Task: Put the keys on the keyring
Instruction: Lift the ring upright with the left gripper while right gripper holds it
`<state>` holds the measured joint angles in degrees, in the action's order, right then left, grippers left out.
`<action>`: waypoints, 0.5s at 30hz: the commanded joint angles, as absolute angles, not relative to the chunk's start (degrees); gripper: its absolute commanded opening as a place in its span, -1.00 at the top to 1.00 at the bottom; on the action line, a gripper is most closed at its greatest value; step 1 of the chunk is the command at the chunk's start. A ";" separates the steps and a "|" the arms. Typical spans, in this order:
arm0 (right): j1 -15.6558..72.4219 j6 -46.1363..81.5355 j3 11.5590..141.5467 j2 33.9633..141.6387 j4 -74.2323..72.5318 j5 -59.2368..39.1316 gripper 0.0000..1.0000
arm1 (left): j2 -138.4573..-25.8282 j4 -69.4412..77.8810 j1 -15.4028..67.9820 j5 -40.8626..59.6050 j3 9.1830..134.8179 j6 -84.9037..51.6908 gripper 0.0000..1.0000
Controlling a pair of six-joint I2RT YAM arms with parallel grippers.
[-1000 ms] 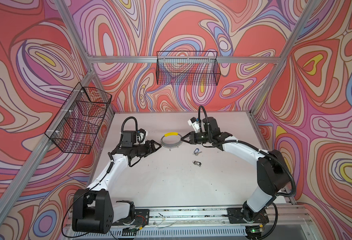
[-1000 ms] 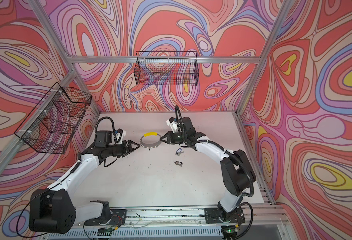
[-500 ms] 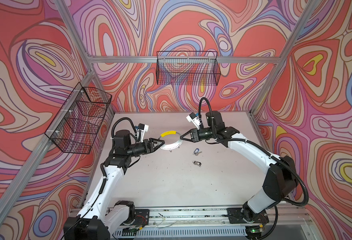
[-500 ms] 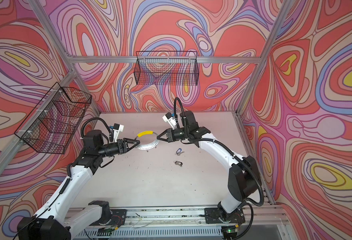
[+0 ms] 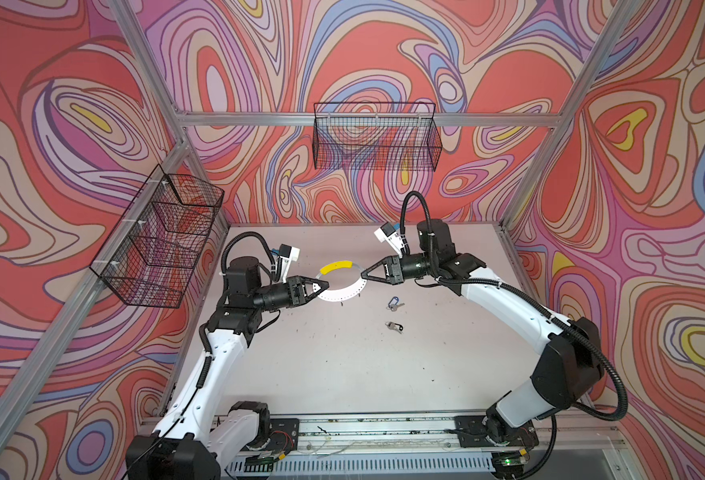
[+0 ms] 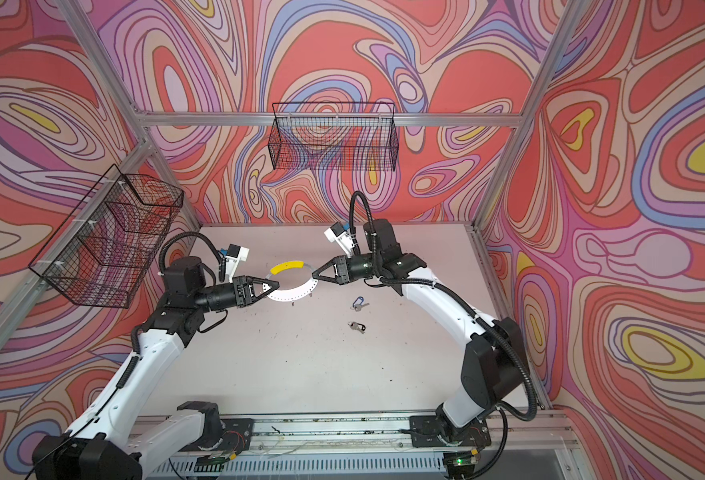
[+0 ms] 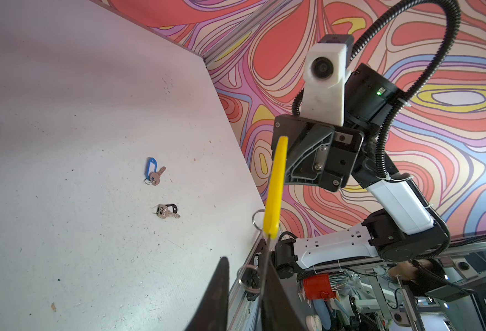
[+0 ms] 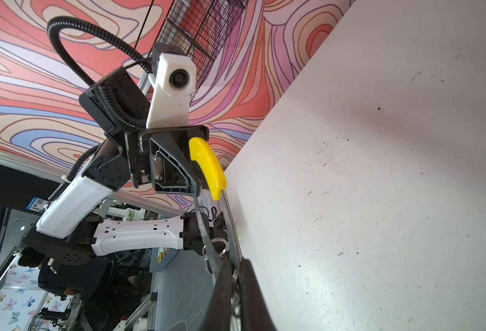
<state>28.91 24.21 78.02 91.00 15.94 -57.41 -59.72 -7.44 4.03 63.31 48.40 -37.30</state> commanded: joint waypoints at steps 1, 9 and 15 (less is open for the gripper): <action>28.95 23.85 80.19 90.83 13.62 -59.50 1.00 | -59.33 -5.12 3.87 65.77 50.12 -38.86 0.93; 28.96 34.75 76.39 88.85 -1.29 -57.24 1.00 | -58.07 7.72 3.85 65.44 46.41 -48.37 -0.16; 29.13 45.13 71.51 86.83 -16.04 -54.91 1.00 | -57.52 32.14 4.36 60.50 38.98 -64.11 -0.43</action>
